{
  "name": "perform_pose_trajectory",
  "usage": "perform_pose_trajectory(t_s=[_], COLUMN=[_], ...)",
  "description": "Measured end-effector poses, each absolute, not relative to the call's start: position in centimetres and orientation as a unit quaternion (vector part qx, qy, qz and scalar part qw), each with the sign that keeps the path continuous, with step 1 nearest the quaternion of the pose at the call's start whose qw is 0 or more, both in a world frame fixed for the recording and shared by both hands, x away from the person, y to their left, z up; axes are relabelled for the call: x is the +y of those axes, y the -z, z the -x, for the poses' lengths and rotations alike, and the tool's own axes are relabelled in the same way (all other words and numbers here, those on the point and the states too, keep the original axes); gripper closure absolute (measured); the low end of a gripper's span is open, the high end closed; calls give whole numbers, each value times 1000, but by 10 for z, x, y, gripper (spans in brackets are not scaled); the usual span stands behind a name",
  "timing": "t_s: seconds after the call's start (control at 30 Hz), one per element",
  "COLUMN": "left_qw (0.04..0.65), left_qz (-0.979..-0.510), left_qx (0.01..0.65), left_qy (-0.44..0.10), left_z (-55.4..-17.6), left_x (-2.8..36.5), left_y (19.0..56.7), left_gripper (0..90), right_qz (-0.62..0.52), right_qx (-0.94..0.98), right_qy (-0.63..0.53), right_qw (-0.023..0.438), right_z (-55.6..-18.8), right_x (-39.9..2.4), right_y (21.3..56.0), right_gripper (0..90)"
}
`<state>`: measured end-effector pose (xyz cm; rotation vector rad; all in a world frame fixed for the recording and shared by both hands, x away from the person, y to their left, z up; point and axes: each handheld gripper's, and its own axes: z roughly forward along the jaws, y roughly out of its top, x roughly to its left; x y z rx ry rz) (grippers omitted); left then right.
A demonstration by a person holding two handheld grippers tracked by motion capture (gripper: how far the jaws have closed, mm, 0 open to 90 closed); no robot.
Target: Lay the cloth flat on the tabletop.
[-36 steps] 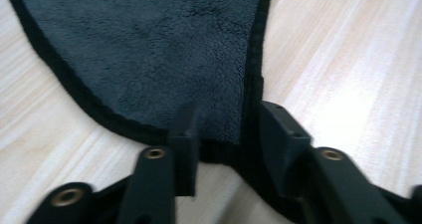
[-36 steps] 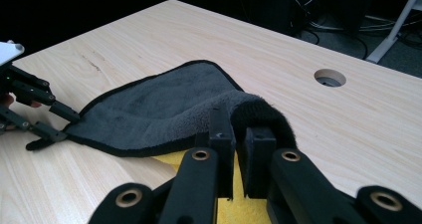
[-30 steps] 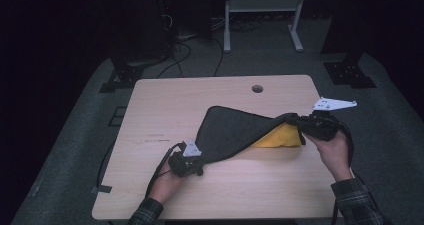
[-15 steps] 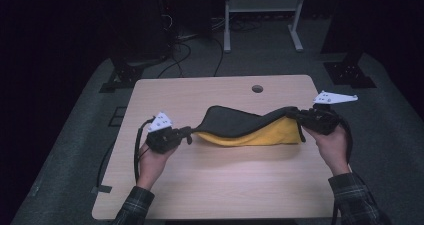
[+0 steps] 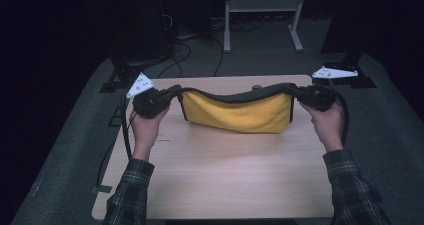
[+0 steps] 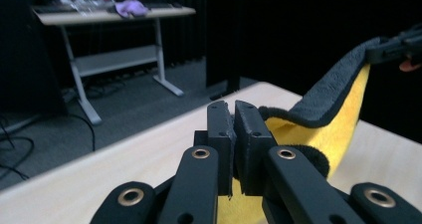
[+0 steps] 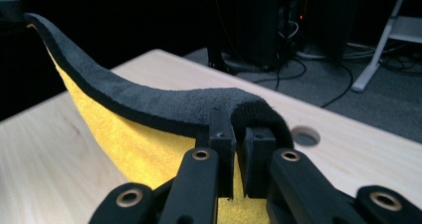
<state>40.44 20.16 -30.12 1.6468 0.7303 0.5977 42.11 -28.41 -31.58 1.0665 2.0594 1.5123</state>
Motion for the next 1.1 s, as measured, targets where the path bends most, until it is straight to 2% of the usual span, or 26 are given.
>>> perform_pose_trajectory(t_s=[0.1, 0.2, 0.3, 0.5, 0.57, 0.6, 0.63, 0.8, 1.1], left_qw=[610, 615, 594, 559, 542, 542, 511, 467, 412], left_qz=[-679, -678, -696, -731, -742, -742, -761, -785, -814], left_qx=[306, 296, 298, 319, 330, 330, 341, 361, 372], left_qy=[-271, -273, -271, -226, -216, -216, -207, -189, -171], left_z=[-405, -396, -392, -399, -405, -405, -415, -439, -471], left_x=[209, 212, 211, 201, 195, 195, 185, 164, 140], left_y=[289, 287, 301, 350, 366, 366, 387, 426, 463], left_gripper=[900, 900, 900, 899, 803, 776, 767, 629, 501], right_qz=[-373, -359, -358, -364, -358, -356, -354, -352, -356], right_qx=[718, 722, 737, 743, 744, 746, 749, 749, 742], right_qy=[-557, -563, -546, -539, -542, -541, -538, -540, -550], right_qw=[187, 180, 174, 159, 156, 155, 155, 154, 143], right_z=[-428, -423, -418, -415, -411, -410, -407, -403, -402], right_x=[-284, -284, -279, -276, -276, -276, -276, -278, -281], right_y=[308, 308, 322, 342, 342, 342, 341, 346, 357], right_gripper=[848, 848, 849, 849, 848, 848, 848, 848, 848])
